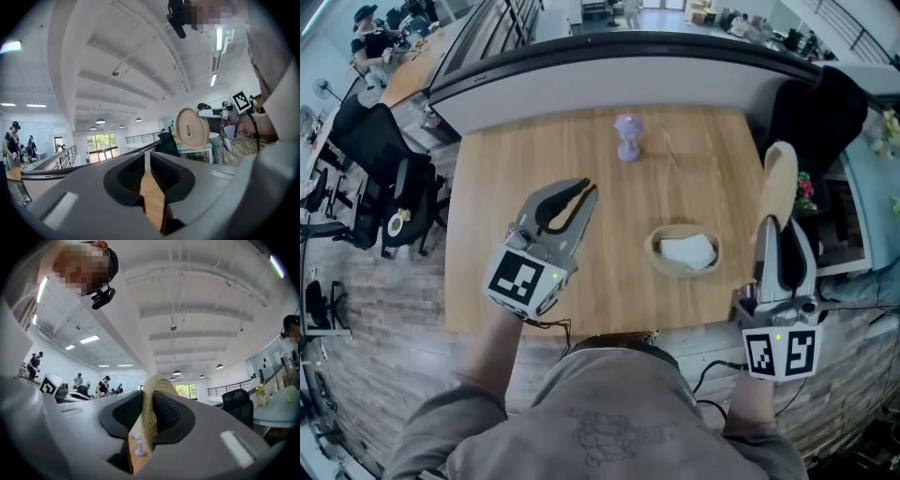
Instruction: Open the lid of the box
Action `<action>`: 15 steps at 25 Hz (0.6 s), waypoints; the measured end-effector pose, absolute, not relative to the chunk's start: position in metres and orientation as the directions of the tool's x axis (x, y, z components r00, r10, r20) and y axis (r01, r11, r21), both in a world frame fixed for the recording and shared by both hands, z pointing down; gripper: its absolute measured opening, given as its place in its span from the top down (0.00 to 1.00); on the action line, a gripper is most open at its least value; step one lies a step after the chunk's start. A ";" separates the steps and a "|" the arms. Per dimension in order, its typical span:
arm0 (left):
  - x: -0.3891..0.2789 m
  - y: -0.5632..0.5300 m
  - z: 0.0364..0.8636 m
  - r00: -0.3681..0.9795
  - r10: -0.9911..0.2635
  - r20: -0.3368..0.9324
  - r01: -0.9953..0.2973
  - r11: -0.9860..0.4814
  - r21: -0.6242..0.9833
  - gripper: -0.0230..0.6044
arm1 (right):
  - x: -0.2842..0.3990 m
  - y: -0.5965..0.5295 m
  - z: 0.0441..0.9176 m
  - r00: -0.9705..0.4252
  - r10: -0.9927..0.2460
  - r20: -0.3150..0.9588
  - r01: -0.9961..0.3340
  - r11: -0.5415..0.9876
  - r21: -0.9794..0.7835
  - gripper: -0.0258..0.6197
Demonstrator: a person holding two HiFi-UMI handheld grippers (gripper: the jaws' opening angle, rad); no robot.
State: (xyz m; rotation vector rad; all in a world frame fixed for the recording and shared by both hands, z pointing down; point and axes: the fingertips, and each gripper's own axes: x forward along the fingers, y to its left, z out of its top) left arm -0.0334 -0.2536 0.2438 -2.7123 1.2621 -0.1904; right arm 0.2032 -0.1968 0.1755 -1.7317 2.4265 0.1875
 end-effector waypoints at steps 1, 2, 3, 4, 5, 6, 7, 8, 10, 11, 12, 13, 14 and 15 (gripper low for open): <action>-0.036 -0.250 0.232 0.634 -0.773 0.030 -0.755 -0.627 -0.192 0.91 | 0.201 -0.193 0.169 -0.324 -0.923 -0.207 -0.945 0.327 0.019 0.83; -0.039 -0.246 0.221 0.627 -0.779 0.006 -0.763 -0.615 -0.199 0.91 | 0.199 -0.189 0.163 -0.328 -0.920 -0.216 -0.943 0.331 0.025 0.83; -0.041 -0.241 0.212 0.619 -0.786 -0.011 -0.770 -0.604 -0.205 0.91 | 0.197 -0.184 0.157 -0.333 -0.916 -0.225 -0.942 0.335 0.028 0.83; -0.044 -0.236 0.205 0.608 -0.793 -0.016 -0.778 -0.592 -0.213 0.93 | 0.195 -0.180 0.152 -0.339 -0.912 -0.233 -0.939 0.341 0.030 0.83; -0.046 -0.232 0.201 0.598 -0.802 -0.013 -0.783 -0.580 -0.223 0.94 | 0.194 -0.176 0.147 -0.345 -0.907 -0.240 -0.937 0.348 0.029 0.83; -0.047 -0.229 0.200 0.587 -0.810 -0.006 -0.788 -0.569 -0.235 0.94 | 0.193 -0.173 0.144 -0.351 -0.904 -0.245 -0.934 0.355 0.027 0.83; -0.049 -0.227 0.199 0.575 -0.818 0.004 -0.792 -0.558 -0.246 0.94 | 0.192 -0.170 0.143 -0.357 -0.901 -0.247 -0.932 0.362 0.027 0.83; -0.051 -0.225 0.201 0.565 -0.825 0.015 -0.796 -0.549 -0.254 0.94 | 0.190 -0.168 0.143 -0.363 -0.900 -0.243 -0.930 0.367 0.030 0.83; -0.055 -0.222 0.205 0.544 -0.839 0.035 -0.808 -0.534 -0.247 0.96 | 0.187 -0.164 0.146 -0.374 -0.901 -0.219 -0.926 0.374 0.043 0.83; -0.059 -0.222 0.207 0.530 -0.847 0.042 -0.818 -0.523 -0.237 0.96 | 0.185 -0.163 0.150 -0.381 -0.903 -0.201 -0.924 0.379 0.048 0.83; -0.064 -0.222 0.209 0.512 -0.858 0.048 -0.831 -0.508 -0.227 0.97 | 0.183 -0.163 0.155 -0.387 -0.903 -0.185 -0.922 0.385 0.048 0.83; -0.069 -0.222 0.212 0.494 -0.868 0.054 -0.842 -0.493 -0.222 0.97 | 0.182 -0.163 0.160 -0.393 -0.904 -0.171 -0.919 0.392 0.042 0.83; -0.072 -0.223 0.215 0.480 -0.875 0.061 -0.849 -0.481 -0.219 0.97 | 0.182 -0.163 0.166 -0.397 -0.904 -0.157 -0.917 0.397 0.032 0.83; -0.075 -0.223 0.218 0.473 -0.879 0.064 -0.853 -0.474 -0.219 0.97 | 0.182 -0.164 0.171 -0.400 -0.905 -0.143 -0.916 0.402 0.020 0.83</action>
